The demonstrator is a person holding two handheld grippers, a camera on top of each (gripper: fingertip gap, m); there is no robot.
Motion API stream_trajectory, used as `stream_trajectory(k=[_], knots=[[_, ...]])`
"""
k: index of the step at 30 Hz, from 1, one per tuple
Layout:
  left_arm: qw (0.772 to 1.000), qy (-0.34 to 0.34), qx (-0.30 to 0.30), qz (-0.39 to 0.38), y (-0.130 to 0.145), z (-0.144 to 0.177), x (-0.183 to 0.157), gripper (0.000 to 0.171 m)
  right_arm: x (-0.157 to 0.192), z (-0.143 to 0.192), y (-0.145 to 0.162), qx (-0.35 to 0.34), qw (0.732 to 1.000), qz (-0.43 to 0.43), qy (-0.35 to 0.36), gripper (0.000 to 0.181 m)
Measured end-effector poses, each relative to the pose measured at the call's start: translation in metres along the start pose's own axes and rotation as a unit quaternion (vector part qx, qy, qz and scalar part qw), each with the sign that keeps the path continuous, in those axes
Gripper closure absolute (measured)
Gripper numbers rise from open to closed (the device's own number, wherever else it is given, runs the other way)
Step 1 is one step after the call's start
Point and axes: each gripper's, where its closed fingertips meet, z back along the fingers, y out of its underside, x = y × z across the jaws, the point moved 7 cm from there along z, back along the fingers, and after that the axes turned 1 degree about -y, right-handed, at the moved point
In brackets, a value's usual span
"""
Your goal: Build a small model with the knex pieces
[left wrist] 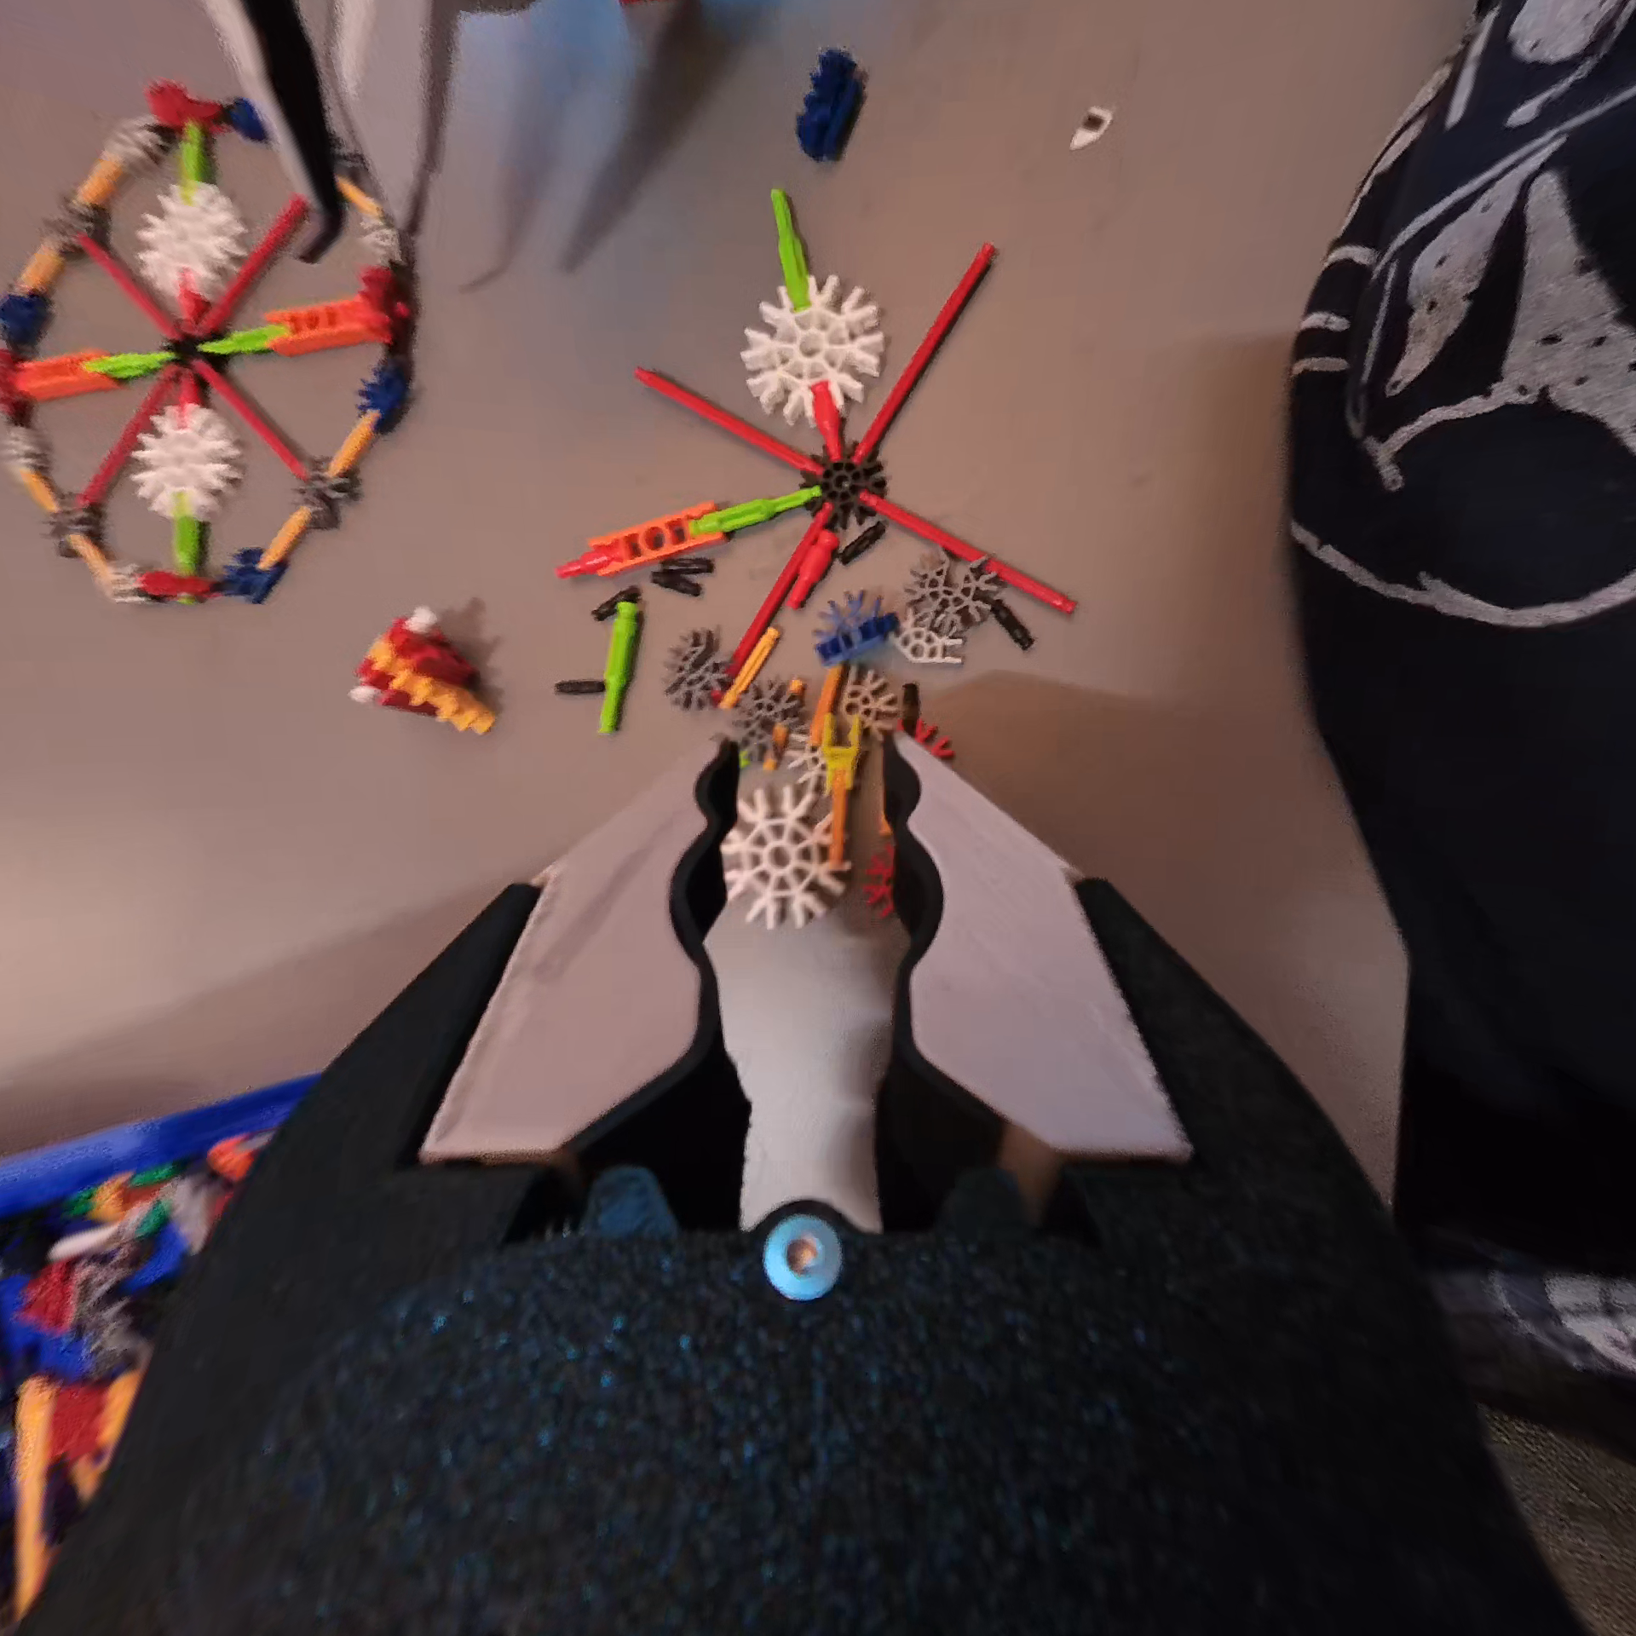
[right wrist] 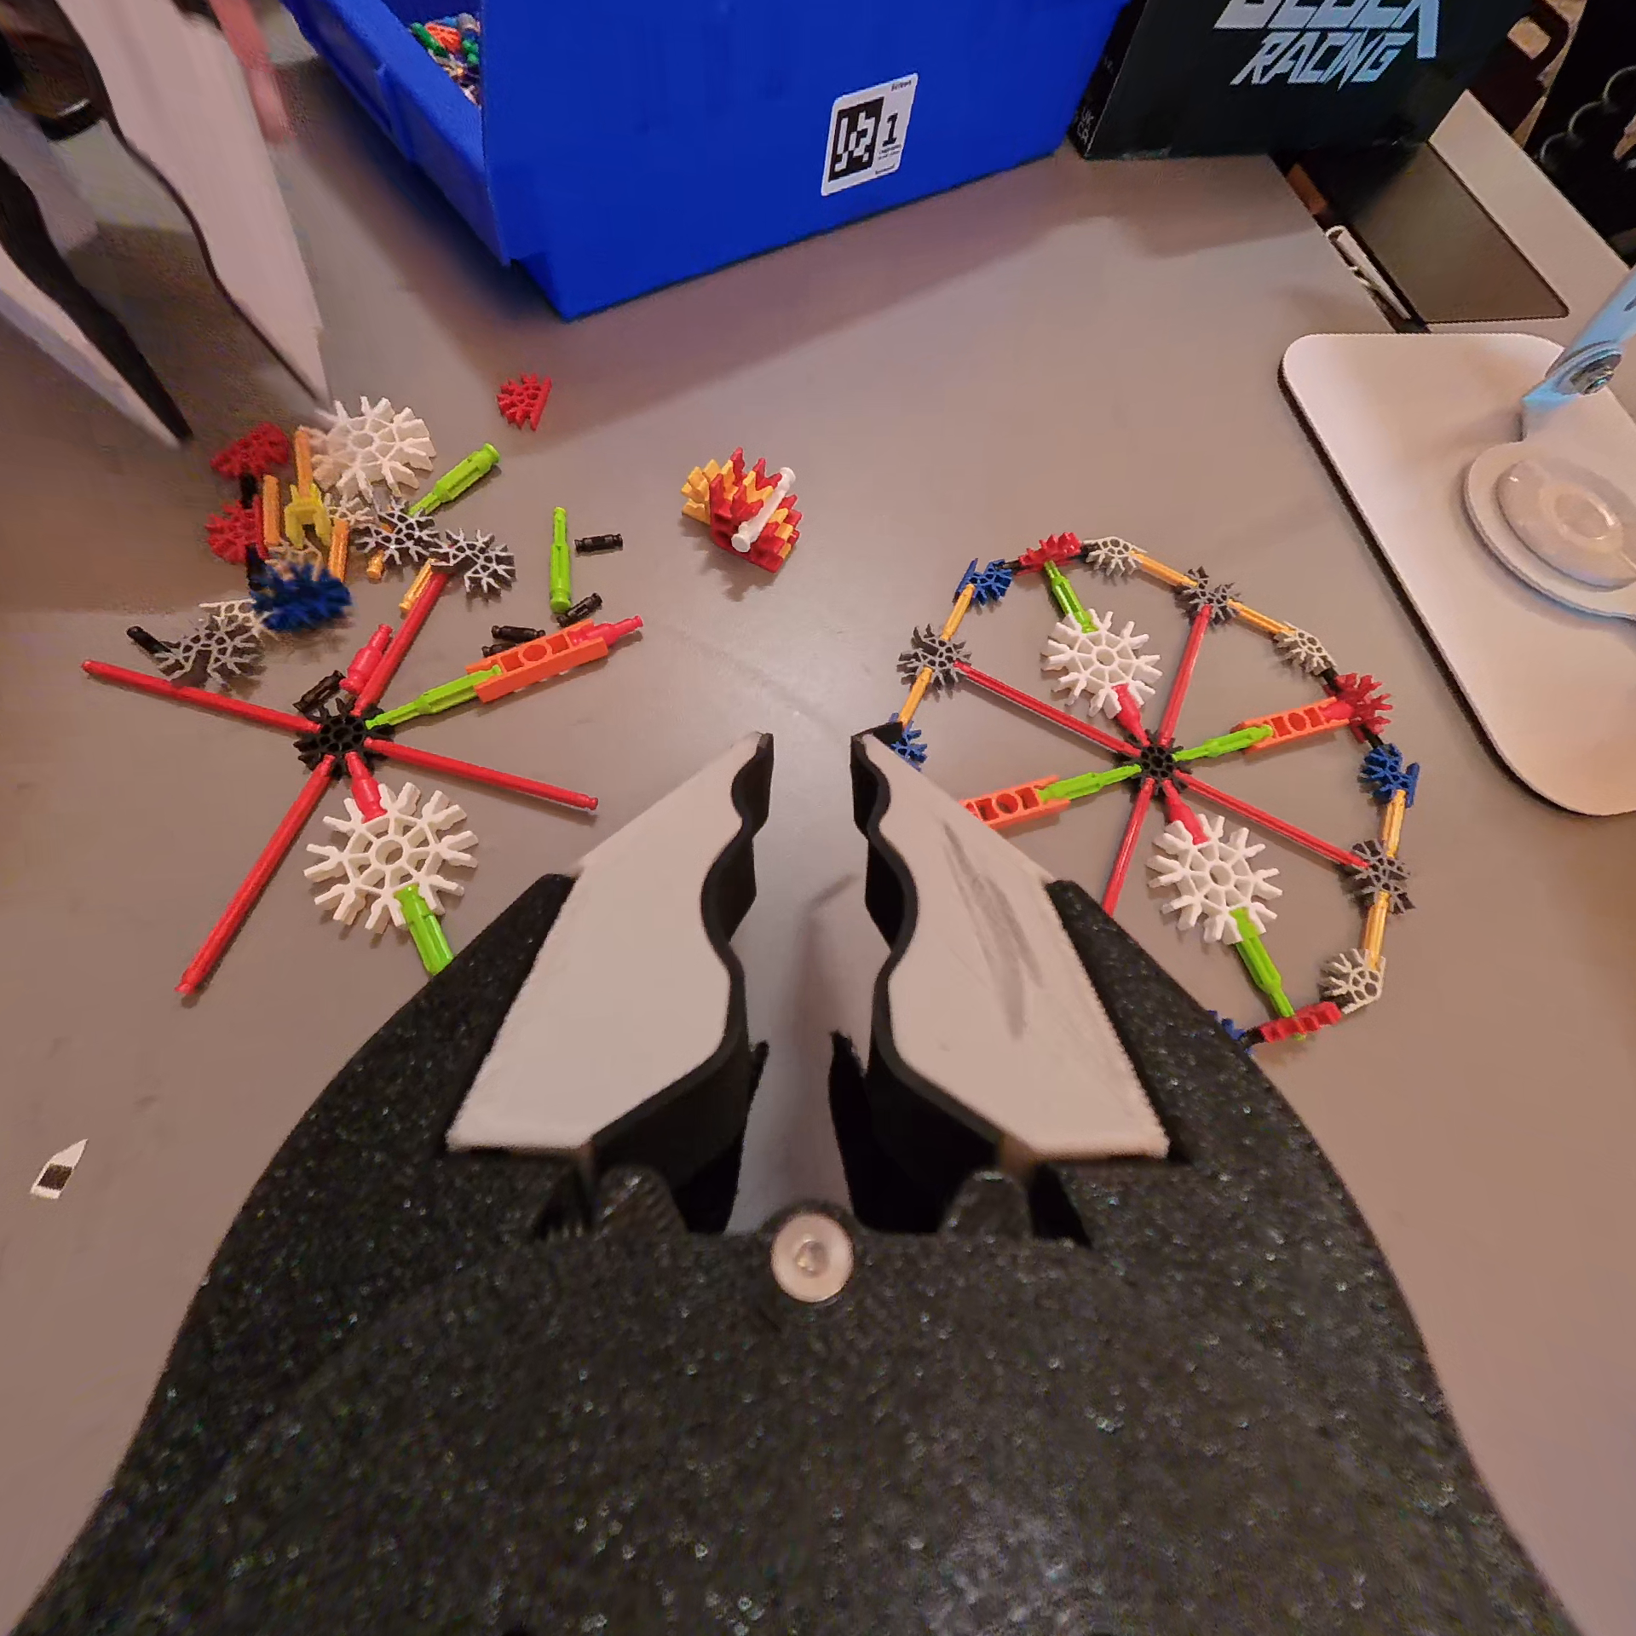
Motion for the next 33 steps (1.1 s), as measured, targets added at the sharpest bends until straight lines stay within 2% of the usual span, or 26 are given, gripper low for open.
stream_trajectory(k=[5,8,11,18,23,28,31,33], knots=[[0.997,-0.073,-0.02,0.002,-0.003,0.066,0.035,0.141,0.0,0.0,0.0,0.001,1.0,0.0,0.002,0.164],[0.99,-0.137,-0.004,0.012,0.011,0.104,0.068,0.142,-0.001,0.002,-0.001,-0.001,1.0,0.001,0.004,0.164],[0.984,-0.171,0.02,0.037,0.033,0.124,0.104,0.142,-0.001,0.003,-0.001,-0.001,1.0,0.001,0.003,0.164],[0.983,-0.124,0.112,0.071,0.097,0.106,0.158,0.144,-0.002,0.003,0.001,0.004,1.0,0.001,0.006,0.164],[0.98,-0.05,0.174,0.085,0.129,0.088,0.163,0.145,-0.001,0.002,0.002,0.009,1.0,0.002,0.004,0.164],[0.975,0.006,0.203,0.089,0.143,0.082,0.156,0.142,-0.001,0.0,0.003,0.012,1.0,0.002,0.003,0.164],[0.97,0.015,0.227,0.085,0.148,0.079,0.154,0.14,-0.001,0.0,0.004,0.015,1.0,0.002,0.001,0.164],[0.968,0.018,0.237,0.083,0.152,0.076,0.153,0.131,-0.001,0.0,0.004,0.016,1.0,0.003,0.001,0.164]])
